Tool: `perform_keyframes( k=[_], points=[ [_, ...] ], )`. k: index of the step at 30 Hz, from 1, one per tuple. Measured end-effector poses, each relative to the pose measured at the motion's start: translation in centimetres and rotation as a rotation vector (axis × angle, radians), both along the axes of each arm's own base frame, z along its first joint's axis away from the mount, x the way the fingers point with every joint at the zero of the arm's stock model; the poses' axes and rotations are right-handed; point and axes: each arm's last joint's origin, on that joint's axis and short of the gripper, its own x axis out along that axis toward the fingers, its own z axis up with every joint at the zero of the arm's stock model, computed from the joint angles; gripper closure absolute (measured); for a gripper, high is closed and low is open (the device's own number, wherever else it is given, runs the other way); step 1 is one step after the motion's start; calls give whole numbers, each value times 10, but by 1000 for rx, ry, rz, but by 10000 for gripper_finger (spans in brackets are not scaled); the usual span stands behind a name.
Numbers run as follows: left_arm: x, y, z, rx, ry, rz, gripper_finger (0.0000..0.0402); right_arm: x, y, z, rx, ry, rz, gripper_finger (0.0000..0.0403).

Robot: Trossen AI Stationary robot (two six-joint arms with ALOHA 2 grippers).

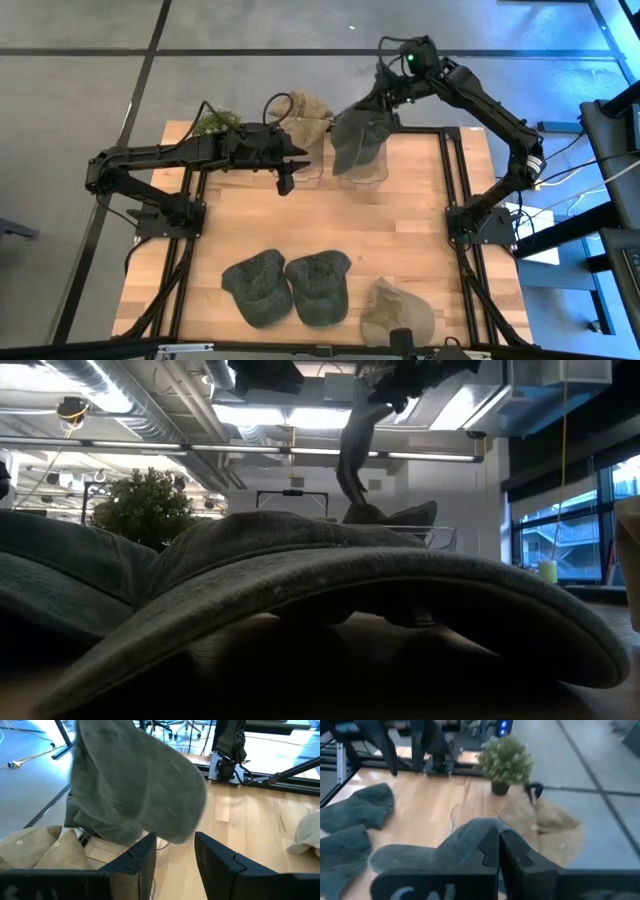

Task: Pick & Place hat
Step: Put the black cap into the right transparent bin

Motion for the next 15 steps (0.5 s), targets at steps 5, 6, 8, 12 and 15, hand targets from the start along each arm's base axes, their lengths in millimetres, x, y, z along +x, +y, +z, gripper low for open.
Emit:
perform_keyframes(
  k=[5,6,8,12,15],
  points=[
    [0,0,0,1,0,0,272,-5,5,20,-22,-22,1,398],
    [0,0,0,1,0,0,272,-6,6,20,-18,-11,2,398],
    [0,0,0,1,0,0,272,-8,6,16,-15,33,-7,398],
    [0,0,0,1,1,1,272,-10,2,-13,-54,220,-89,399],
    [0,0,0,1,1,0,272,-11,-5,-40,-62,334,-154,399]
  ],
)
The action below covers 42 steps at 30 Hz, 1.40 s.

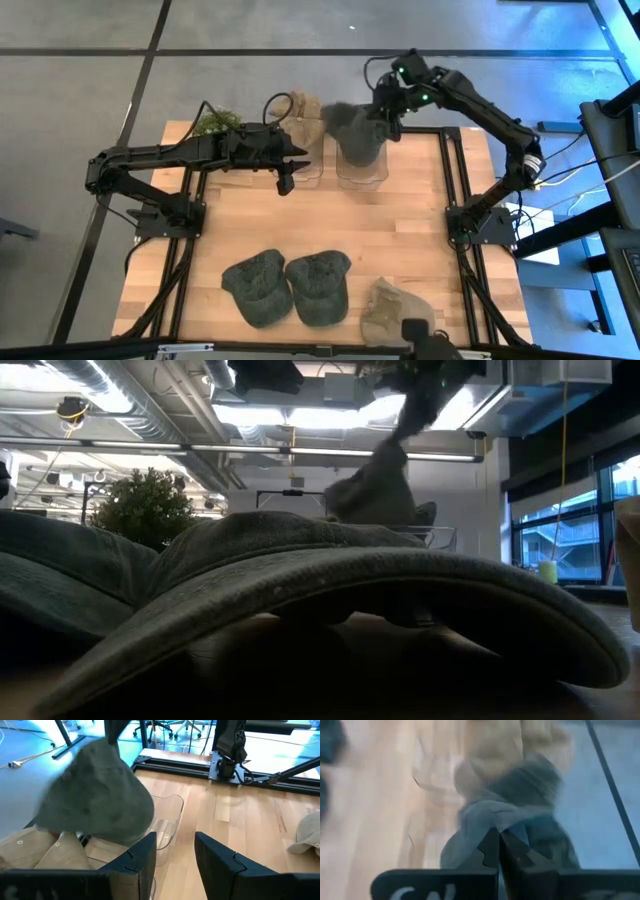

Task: Pick & Place hat
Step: Put the black cap into the right transparent bin

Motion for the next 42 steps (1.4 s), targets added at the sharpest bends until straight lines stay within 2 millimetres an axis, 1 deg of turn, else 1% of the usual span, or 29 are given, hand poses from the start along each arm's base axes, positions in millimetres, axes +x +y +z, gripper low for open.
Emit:
perform_keyframes(
  k=[5,10,13,17,22,28,30,37,42],
  points=[
    [0,0,0,-1,5,0,272,-5,-6,-25,16,93,-57,399],
    [0,0,0,0,5,1,272,-7,-6,-39,48,139,-76,399],
    [0,0,0,0,5,1,272,-10,-6,-50,21,210,-121,399],
    [0,0,0,7,7,-2,272,-13,-9,-64,-63,328,-206,399],
    [0,0,0,19,11,0,272,-15,-10,-74,-82,371,-245,383],
    [-1,1,0,36,14,36,272,-14,-13,-70,-114,363,-298,352],
    [-1,1,0,36,14,36,272,-14,-13,-67,-121,354,-299,333],
    [-1,1,-1,35,17,36,272,-12,-15,-53,-140,316,-317,249],
    [-2,1,-2,32,35,36,272,-12,-15,-41,-152,289,-335,221]
  ],
)
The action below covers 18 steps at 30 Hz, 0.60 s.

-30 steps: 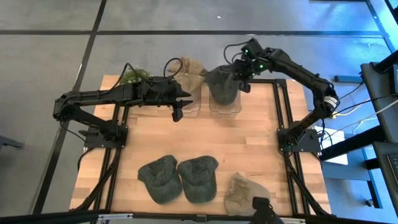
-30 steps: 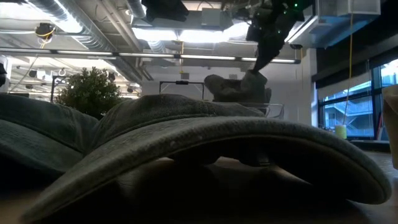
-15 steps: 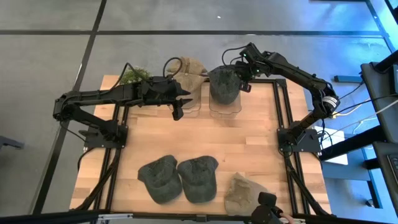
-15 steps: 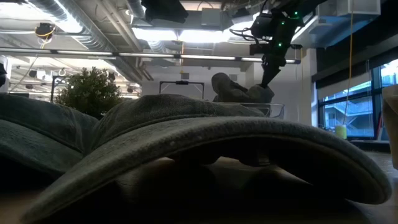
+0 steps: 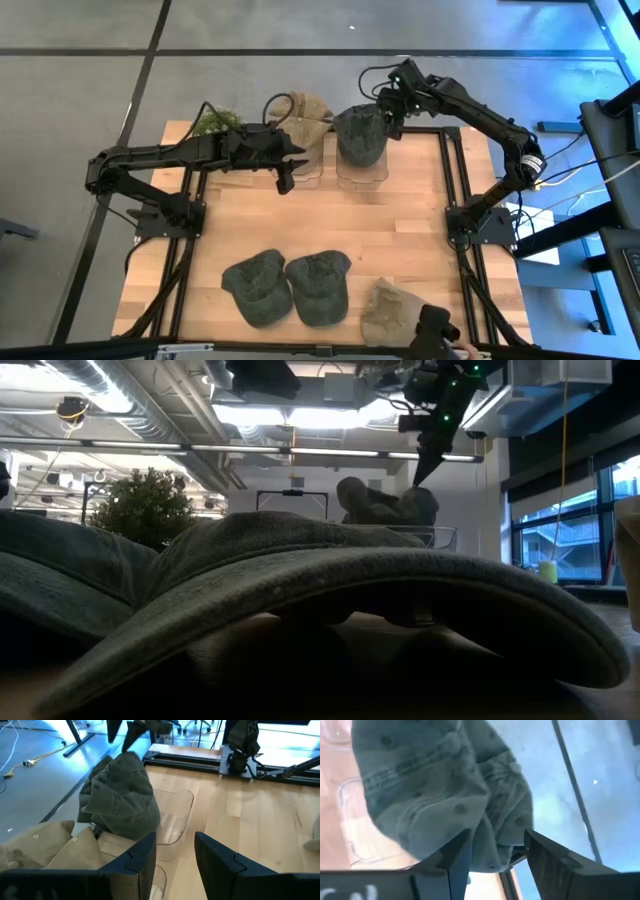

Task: Pick & Place hat
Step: Put the black cap into the right transparent bin

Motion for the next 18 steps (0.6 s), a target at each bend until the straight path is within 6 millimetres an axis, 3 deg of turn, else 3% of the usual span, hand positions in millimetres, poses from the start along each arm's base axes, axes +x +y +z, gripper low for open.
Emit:
perform_keyframes(
  k=[9,14,18],
  points=[
    [-6,-1,-11,-35,122,8,272,-4,-3,24,-108,-4,-185,216],
    [-18,-5,-25,-126,294,49,272,3,5,34,-77,-64,-153,216],
    [-28,-20,-35,-221,427,60,272,9,13,33,-31,-99,-168,216]
  ],
)
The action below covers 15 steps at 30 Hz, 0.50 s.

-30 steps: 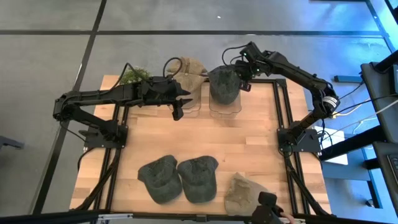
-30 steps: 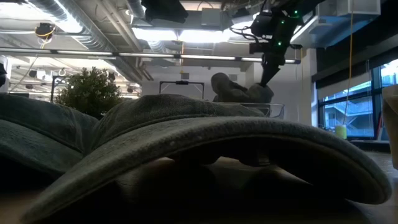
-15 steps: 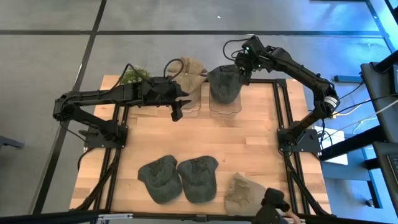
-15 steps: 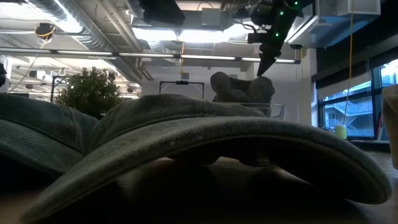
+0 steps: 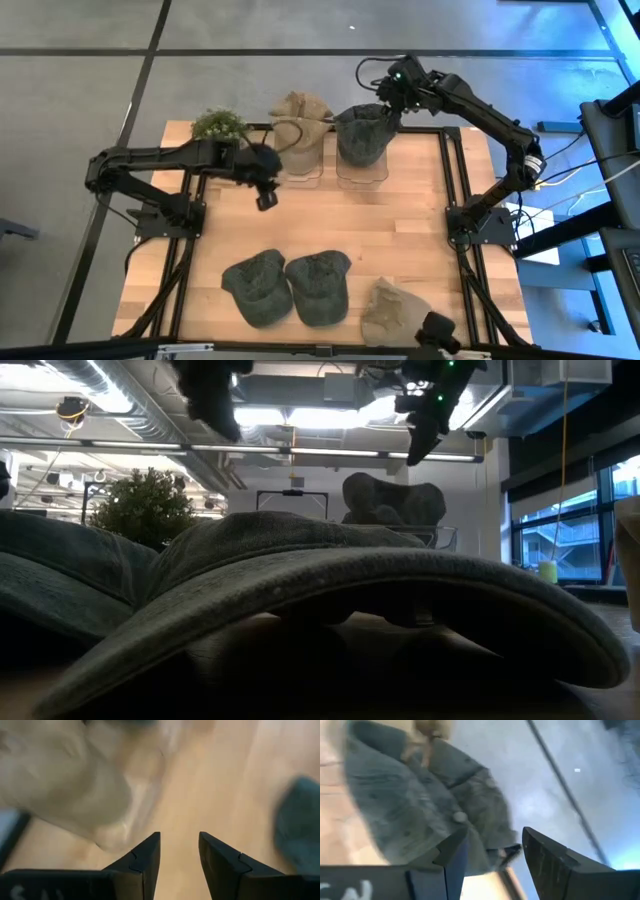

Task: Pick & Place hat
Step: Put the black cap into the right transparent bin

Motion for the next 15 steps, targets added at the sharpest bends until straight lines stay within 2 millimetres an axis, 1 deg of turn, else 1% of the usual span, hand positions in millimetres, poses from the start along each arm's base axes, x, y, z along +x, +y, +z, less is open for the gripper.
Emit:
perform_keyframes(
  k=[4,8,12,15],
  points=[
    [-4,-26,-4,-161,47,-11,272,6,9,-1,58,-29,69,216],
    [-6,-53,-8,-314,57,42,272,8,12,-2,68,-21,87,216],
    [-13,-81,-23,-443,114,120,272,7,12,-2,66,-20,84,216],
    [-22,-98,-42,-544,199,208,272,8,12,-2,65,-20,86,216]
  ],
)
